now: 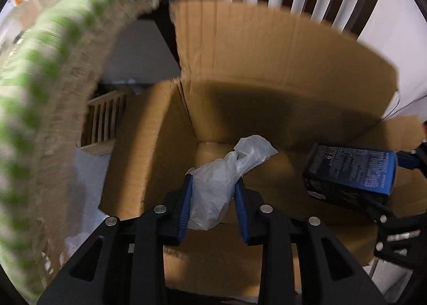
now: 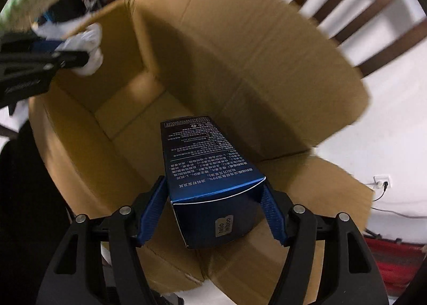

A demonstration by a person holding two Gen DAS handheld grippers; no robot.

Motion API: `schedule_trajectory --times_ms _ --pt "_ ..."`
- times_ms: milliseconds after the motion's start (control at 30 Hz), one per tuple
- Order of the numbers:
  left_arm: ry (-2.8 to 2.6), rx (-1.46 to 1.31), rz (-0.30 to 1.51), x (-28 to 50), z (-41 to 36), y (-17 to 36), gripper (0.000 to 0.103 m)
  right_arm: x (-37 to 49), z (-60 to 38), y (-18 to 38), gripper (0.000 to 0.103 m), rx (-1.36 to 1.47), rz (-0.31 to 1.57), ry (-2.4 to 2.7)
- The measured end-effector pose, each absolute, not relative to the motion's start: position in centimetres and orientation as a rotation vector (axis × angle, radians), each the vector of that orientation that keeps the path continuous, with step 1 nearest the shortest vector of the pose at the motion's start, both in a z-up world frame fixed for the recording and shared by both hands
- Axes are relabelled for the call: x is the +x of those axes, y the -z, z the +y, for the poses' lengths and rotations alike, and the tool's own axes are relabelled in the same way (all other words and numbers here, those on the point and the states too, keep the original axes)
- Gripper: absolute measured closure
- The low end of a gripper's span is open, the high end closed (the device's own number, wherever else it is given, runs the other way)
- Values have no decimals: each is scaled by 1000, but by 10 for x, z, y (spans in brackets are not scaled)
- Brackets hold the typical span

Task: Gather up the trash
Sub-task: 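Open both tools to drop the bag and blue box into the cardboard box, then grasp the pink cloth with left tool while right tool grasps clear plastic cup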

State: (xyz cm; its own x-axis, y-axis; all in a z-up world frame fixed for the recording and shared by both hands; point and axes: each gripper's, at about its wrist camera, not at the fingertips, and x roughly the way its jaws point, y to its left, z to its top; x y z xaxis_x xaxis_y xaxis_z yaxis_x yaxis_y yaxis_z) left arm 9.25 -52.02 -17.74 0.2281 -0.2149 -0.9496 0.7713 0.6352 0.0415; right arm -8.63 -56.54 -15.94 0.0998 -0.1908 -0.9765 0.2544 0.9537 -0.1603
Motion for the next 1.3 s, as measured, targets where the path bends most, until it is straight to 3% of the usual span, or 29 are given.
schedule_trajectory --times_ms 200,300,433,667,767,933,1067,1300 --pt "681 617 1182 99 -522 196 45 -75 -566 182 34 38 1504 314" --pt "709 621 1196 97 -522 198 33 -73 -571 181 28 60 1494 332" --pt "723 642 1169 86 -521 192 11 -75 -577 170 28 60 1488 365" --pt "796 533 1219 108 -523 157 9 -72 -589 109 28 53 1362 450" --pt "876 417 1247 116 -516 115 8 -73 -597 77 27 47 1283 488" --pt "964 287 1143 131 -491 39 8 -81 -606 31 22 43 1158 528" --pt "978 302 1096 133 -472 5 8 -82 -606 0 22 23 1069 560" --pt "962 260 858 122 -416 -55 8 -71 -583 -62 22 12 815 539"
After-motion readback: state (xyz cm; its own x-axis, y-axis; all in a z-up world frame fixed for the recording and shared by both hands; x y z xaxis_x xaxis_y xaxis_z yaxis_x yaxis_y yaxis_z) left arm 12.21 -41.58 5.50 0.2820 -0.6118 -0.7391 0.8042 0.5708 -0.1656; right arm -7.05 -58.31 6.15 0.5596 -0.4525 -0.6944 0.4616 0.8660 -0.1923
